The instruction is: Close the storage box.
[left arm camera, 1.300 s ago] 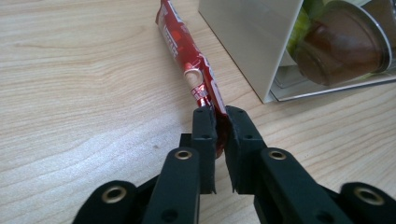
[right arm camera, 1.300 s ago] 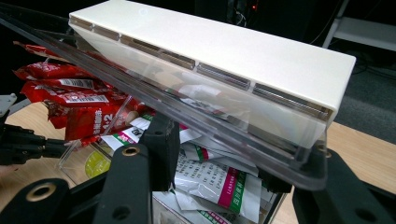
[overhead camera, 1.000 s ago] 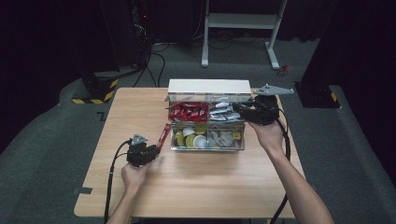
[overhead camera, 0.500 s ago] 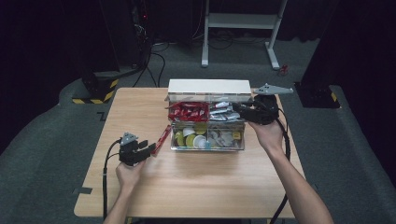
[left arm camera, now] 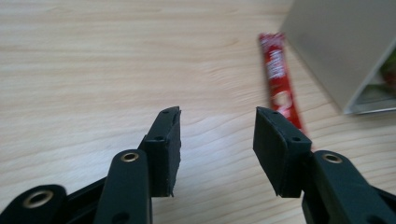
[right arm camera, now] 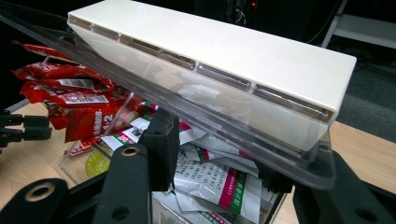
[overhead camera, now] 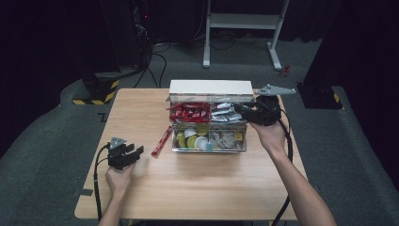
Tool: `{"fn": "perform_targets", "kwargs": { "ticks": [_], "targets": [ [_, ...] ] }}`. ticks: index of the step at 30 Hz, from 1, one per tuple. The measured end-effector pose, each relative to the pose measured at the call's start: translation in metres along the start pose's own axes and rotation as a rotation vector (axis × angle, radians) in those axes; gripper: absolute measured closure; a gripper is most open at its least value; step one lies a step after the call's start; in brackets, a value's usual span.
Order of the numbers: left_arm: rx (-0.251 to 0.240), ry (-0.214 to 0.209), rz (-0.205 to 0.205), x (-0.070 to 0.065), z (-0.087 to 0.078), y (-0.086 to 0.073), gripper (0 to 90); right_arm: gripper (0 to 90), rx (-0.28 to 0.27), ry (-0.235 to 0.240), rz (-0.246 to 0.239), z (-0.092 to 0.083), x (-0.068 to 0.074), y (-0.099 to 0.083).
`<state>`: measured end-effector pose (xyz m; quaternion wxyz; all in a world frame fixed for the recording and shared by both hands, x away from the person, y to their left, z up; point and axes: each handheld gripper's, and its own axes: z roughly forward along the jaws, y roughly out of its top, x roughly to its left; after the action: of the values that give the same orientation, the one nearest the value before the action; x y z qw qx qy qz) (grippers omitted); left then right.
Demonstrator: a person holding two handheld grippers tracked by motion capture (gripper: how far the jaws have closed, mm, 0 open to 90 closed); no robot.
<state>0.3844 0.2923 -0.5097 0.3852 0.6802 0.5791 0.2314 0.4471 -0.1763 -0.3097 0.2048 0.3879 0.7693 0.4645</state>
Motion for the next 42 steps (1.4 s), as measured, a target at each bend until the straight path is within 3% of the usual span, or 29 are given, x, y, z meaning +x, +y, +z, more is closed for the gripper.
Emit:
{"fn": "perform_targets", "kwargs": {
  "ticks": [7,15,19,25,42],
  "targets": [
    [0.031,0.081,0.004,0.008,0.006,-0.01,48.3,54.1,-0.004,0.006,0.005,-0.001,0.0,-0.001],
    [0.05,0.112,0.028,0.009,0.008,-0.015,46.0,54.1,-0.006,0.007,0.003,-0.004,0.001,-0.001],
    [0.062,0.129,0.076,0.004,0.01,-0.014,42.5,54.0,-0.014,0.012,-0.001,-0.006,0.002,-0.002],
    [0.065,0.123,0.076,0.004,0.011,-0.014,37.9,53.9,-0.025,0.024,-0.013,-0.013,0.006,-0.003],
    [0.066,0.12,0.073,0.004,0.011,-0.014,37.2,53.0,-0.026,0.032,-0.018,-0.018,0.01,-0.01]
  ]
}}
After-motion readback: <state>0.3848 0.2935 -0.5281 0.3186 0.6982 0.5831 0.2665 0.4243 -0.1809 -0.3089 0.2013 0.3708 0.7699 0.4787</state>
